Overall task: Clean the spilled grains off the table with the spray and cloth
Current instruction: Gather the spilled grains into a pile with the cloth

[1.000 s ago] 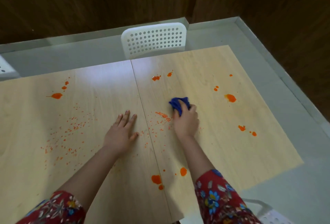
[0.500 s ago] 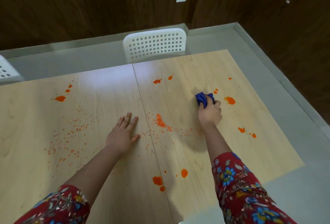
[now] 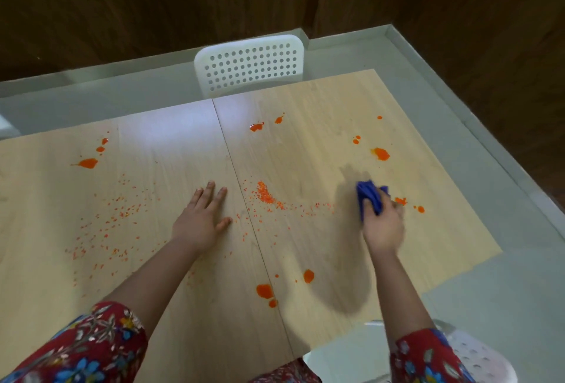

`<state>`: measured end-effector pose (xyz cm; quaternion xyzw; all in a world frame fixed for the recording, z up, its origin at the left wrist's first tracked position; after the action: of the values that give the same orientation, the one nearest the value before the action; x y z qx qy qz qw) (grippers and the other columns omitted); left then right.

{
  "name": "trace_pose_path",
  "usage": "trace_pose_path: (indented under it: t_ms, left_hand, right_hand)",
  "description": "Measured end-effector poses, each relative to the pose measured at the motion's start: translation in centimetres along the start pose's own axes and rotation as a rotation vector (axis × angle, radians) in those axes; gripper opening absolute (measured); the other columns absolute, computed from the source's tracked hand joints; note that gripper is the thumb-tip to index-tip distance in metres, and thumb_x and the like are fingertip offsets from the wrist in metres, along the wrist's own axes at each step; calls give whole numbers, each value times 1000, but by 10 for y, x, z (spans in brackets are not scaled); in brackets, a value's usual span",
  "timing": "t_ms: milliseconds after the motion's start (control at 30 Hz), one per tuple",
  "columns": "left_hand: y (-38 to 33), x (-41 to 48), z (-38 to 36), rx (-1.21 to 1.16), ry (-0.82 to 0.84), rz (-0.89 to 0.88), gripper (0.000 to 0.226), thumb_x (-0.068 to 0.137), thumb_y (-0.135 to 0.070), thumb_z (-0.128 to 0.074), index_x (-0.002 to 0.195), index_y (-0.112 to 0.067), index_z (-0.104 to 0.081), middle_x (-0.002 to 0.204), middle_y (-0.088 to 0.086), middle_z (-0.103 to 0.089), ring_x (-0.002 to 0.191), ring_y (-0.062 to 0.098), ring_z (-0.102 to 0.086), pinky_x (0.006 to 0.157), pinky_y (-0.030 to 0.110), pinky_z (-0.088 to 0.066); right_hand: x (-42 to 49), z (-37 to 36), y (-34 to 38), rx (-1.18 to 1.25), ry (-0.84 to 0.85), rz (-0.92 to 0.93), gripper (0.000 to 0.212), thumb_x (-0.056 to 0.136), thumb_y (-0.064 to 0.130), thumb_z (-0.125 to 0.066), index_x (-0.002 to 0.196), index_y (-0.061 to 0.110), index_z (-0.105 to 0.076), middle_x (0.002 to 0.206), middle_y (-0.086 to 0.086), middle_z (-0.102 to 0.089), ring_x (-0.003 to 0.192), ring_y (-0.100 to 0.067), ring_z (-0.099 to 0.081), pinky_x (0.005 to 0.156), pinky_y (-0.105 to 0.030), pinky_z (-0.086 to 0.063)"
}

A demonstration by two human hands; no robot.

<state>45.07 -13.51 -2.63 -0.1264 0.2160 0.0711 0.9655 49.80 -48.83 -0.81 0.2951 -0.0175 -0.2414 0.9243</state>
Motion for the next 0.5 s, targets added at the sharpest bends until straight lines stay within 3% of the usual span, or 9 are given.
trace_pose_path:
  t_ms: [100, 200, 367, 500]
  left_hand:
    - [-1, -1, 1, 7, 7, -2, 74, 98, -52, -37, 153, -33, 10, 160, -7, 19, 149, 16, 9, 119, 37, -15]
    - [-1, 1, 4, 11, 36, 1, 77, 97, -51, -40, 153, -33, 10, 160, -7, 19, 149, 16, 9, 118, 37, -15]
    - [5, 5, 12, -32, 109, -16, 86, 93, -49, -54, 153, -33, 6, 160, -7, 18, 149, 16, 8, 120, 38, -10]
    - [4, 5, 12, -60, 94, -18, 88, 92, -47, -57, 154, -32, 3, 161, -6, 15, 149, 17, 7, 121, 38, -9]
  right_hand:
    - [-13, 11, -43, -47, -31, -136, 43, 98, 33, -50, 138, 18, -49, 124, -18, -45, 92, -40, -60, 83, -41, -47]
    - [-34, -8, -46, -56, -83, -106, 46, 95, 34, -52, 139, 20, -46, 122, -18, -43, 91, -41, -58, 82, -44, -49]
    - [-66, -52, 18, -69, -47, -52, 53, 94, 35, -55, 143, 21, -41, 123, -17, -44, 99, -37, -53, 90, -45, -44]
    - [-101, -79, 67, -43, 77, 152, 50, 95, 36, -55, 141, 23, -43, 127, -7, -45, 103, -24, -54, 92, -40, -49]
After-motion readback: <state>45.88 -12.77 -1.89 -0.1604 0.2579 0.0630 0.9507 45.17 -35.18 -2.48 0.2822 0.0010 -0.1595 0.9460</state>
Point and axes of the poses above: each hand's wrist, its own x-axis towards the middle knuckle, its own z-axis out of the back of the hand, y = z × x, the point moved 1 cm from there along x, towards the middle knuckle
